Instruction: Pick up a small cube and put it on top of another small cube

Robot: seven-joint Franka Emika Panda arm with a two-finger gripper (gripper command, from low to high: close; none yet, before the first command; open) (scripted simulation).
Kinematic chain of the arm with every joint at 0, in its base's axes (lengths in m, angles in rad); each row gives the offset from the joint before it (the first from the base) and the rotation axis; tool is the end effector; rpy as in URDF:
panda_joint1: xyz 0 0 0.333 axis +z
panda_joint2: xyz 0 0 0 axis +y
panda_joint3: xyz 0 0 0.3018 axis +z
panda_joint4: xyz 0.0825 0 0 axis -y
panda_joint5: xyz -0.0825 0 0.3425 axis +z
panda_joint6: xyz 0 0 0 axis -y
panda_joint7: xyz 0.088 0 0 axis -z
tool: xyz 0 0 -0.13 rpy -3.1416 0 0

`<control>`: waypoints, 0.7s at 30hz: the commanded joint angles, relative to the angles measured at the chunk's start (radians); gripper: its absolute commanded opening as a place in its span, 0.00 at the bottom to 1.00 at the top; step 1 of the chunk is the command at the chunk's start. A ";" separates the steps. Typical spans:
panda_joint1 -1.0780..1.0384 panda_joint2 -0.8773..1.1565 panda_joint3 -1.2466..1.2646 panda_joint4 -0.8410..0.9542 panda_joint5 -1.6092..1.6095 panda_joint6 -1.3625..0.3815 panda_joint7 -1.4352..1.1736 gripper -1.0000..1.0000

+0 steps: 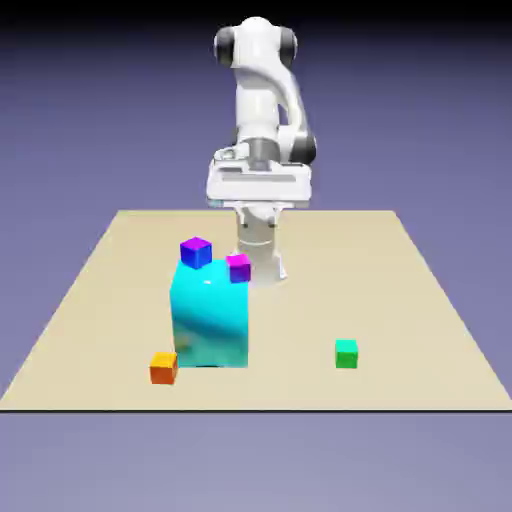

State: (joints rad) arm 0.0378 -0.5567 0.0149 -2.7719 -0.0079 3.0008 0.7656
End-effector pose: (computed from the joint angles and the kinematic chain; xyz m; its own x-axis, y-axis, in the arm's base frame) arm 0.3875 0.0211 0.4633 0.5468 -0.6565 0.5196 -0.4491 -0.7538 -0.4798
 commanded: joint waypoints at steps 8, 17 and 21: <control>-0.032 0.290 -0.142 0.251 0.118 -0.289 0.200 0.50; -0.119 0.616 -0.251 0.454 0.335 -0.555 0.408 0.50; -0.172 0.761 -0.286 0.523 0.453 -0.657 0.495 0.50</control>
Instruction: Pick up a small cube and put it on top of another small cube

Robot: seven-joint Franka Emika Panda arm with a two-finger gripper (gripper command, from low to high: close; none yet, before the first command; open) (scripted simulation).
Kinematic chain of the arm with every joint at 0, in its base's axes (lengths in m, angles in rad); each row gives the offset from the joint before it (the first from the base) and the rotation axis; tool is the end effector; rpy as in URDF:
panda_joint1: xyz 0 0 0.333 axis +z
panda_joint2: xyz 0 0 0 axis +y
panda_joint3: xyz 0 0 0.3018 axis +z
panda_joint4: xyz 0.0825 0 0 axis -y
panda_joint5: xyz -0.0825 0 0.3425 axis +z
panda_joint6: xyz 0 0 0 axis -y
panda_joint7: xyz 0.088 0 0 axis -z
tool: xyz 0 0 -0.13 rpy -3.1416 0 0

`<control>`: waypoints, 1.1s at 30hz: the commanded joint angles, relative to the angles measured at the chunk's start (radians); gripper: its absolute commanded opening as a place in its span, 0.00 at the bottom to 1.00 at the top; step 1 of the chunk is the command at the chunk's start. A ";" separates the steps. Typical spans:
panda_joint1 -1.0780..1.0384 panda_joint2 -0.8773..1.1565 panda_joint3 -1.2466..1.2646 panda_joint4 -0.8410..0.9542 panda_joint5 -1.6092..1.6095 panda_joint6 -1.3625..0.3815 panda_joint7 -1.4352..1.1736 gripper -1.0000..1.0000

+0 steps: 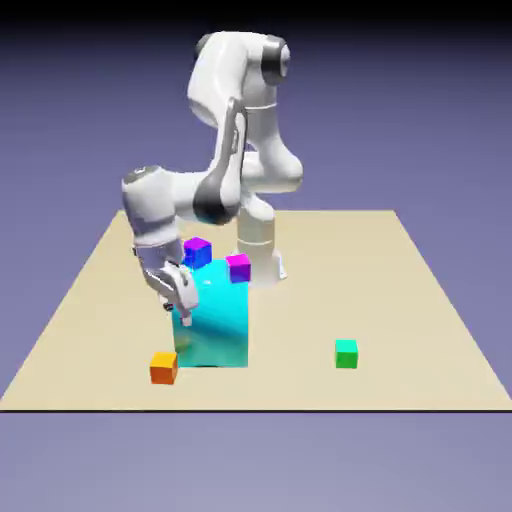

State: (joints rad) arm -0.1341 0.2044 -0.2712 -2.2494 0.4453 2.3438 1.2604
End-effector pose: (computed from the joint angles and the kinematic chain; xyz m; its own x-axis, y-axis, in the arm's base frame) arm 0.4638 -0.1852 0.2656 -0.4013 -0.8797 -0.2551 -0.9143 0.4014 0.0543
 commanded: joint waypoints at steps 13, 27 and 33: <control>-0.146 0.341 0.039 0.054 0.353 0.021 0.015 0.50; -0.167 -0.057 -0.078 0.027 0.030 -0.371 -0.174 0.00; -0.116 -0.274 -0.065 -0.016 -0.192 -0.560 -0.345 0.00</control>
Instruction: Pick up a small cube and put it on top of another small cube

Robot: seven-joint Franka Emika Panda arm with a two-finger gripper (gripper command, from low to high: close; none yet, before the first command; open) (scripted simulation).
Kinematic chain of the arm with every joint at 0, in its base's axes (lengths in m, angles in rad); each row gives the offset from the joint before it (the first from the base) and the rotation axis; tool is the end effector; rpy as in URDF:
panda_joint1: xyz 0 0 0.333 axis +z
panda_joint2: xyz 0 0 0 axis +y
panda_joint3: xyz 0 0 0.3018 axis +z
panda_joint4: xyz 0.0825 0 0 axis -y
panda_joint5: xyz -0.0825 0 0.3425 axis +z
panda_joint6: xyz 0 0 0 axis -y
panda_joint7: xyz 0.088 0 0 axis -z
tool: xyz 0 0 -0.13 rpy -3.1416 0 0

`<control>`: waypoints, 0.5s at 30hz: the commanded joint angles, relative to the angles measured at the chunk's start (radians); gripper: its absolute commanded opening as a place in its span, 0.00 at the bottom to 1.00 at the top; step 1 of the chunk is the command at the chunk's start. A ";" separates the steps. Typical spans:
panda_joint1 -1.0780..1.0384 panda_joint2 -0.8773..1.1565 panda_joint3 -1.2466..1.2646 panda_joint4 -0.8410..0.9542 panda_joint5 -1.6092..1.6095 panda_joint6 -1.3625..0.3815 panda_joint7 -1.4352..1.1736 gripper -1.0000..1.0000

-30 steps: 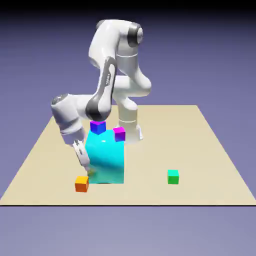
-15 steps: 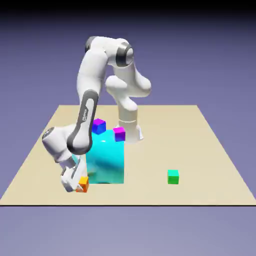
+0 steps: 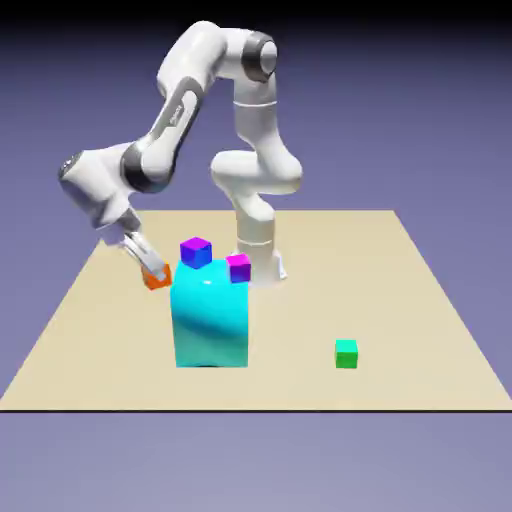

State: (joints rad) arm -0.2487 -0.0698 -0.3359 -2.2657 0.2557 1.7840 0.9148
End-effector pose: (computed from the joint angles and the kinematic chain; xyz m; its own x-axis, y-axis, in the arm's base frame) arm 0.3636 -0.2079 0.3538 -0.0702 -0.9001 -0.4301 -0.9823 -0.0128 0.1871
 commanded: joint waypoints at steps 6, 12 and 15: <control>0.073 -0.217 0.028 -0.051 -0.245 -0.182 -0.153 0.00; 0.148 -0.313 0.064 -0.123 -0.394 -0.211 -0.184 0.00; 0.142 -0.316 0.054 -0.231 -0.405 -0.106 -0.180 0.00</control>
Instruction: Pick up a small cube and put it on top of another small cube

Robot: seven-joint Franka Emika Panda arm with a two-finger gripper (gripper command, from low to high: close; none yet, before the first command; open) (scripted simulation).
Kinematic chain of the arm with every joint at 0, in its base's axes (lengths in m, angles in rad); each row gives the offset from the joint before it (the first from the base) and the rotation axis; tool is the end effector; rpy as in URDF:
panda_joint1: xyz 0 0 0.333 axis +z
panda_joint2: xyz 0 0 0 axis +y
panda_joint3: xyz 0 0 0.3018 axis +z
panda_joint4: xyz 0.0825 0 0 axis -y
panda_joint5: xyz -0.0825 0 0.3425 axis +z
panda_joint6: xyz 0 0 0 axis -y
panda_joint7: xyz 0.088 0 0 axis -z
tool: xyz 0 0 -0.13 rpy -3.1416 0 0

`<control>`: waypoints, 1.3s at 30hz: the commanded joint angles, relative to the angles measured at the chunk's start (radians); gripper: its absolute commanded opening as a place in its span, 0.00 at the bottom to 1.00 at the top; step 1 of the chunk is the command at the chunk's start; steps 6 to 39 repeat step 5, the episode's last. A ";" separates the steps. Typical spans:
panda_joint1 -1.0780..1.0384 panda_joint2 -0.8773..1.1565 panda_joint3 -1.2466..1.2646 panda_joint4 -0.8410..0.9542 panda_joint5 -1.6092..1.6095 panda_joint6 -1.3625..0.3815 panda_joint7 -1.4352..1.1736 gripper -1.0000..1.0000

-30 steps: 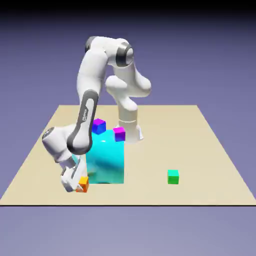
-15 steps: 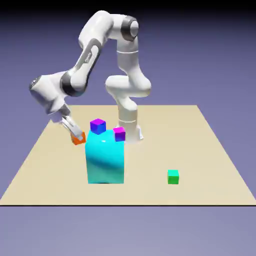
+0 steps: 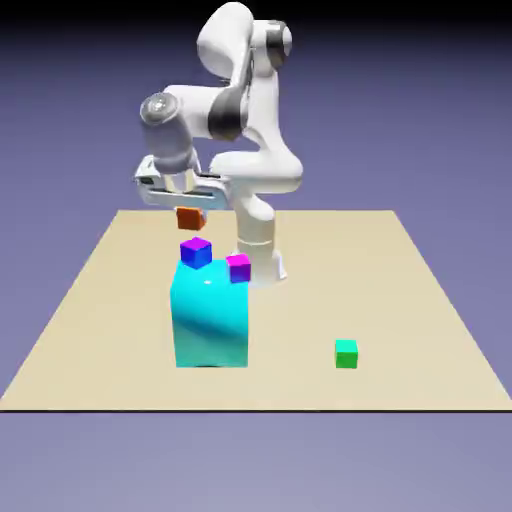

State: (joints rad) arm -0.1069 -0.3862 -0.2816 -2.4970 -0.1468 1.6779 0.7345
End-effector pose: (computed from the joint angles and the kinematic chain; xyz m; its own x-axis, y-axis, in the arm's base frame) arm 0.2957 -0.1382 0.3779 0.4475 -0.8407 -0.3048 -0.7915 -0.5310 0.3025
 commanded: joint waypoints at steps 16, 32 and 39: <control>0.002 0.001 0.003 0.039 0.002 -0.038 -0.001 1.00; 0.002 0.001 0.003 0.039 0.002 -0.038 -0.001 1.00; 0.002 0.001 0.003 0.039 0.002 -0.038 -0.001 1.00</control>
